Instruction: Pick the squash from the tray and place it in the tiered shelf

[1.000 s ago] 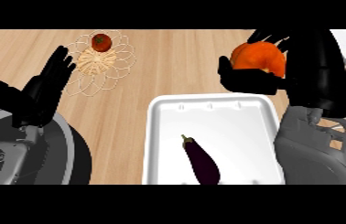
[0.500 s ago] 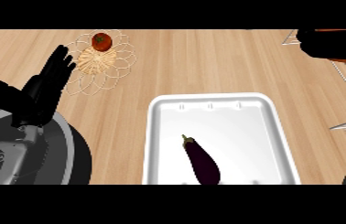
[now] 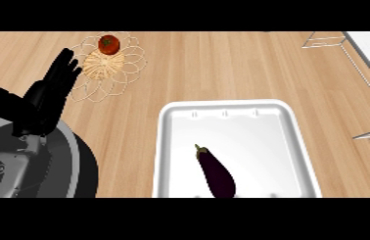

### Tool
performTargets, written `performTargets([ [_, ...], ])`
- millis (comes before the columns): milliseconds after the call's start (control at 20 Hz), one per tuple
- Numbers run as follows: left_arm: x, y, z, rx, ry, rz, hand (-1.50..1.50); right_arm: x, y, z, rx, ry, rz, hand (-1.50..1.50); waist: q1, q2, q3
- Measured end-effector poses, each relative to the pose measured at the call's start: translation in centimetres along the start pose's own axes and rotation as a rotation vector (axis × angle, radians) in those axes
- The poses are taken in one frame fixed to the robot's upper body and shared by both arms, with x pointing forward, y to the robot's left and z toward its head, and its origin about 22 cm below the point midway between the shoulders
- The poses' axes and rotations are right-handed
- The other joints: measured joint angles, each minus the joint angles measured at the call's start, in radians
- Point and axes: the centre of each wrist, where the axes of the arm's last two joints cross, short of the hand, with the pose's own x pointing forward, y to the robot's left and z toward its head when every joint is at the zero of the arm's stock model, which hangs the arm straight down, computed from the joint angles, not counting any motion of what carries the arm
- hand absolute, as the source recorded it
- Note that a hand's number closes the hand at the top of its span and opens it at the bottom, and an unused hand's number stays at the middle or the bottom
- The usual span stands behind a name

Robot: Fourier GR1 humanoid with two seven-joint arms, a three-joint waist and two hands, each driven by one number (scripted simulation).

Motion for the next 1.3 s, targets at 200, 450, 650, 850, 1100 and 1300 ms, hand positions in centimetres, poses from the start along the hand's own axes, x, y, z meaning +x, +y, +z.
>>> performTargets([
  [200, 0.1, 0.2, 0.0, 0.003, 0.009, 0.004, 0.00, -3.2, -1.8, -1.3, -0.030, 0.020, -0.015, 1.50, -0.001, 0.000, -0.001],
  [450, -0.2, 0.0, -0.3, 0.002, 0.004, -0.001, 0.00, -7.1, -2.2, -3.2, -0.051, 0.038, -0.025, 1.50, 0.002, -0.001, 0.002],
  [650, -0.2, 0.0, -0.3, -0.001, 0.006, 0.003, 0.00, -9.6, -3.0, -4.0, -0.052, 0.036, -0.027, 1.50, 0.003, -0.002, 0.002],
  [850, -0.1, -0.1, -0.3, 0.004, 0.005, -0.009, 0.00, -11.8, -3.4, -4.8, -0.050, 0.042, -0.022, 1.50, 0.004, -0.002, 0.001],
  [1100, -0.1, -0.2, -0.3, 0.002, 0.010, -0.009, 0.00, -13.6, -4.1, -5.4, -0.054, 0.044, -0.029, 1.50, 0.005, -0.002, 0.000],
  [1300, 0.0, -0.1, -0.1, -0.002, -0.010, -0.001, 0.00, -15.5, -4.7, -6.4, -0.116, 0.131, -0.021, -1.50, 0.009, 0.001, -0.001],
])
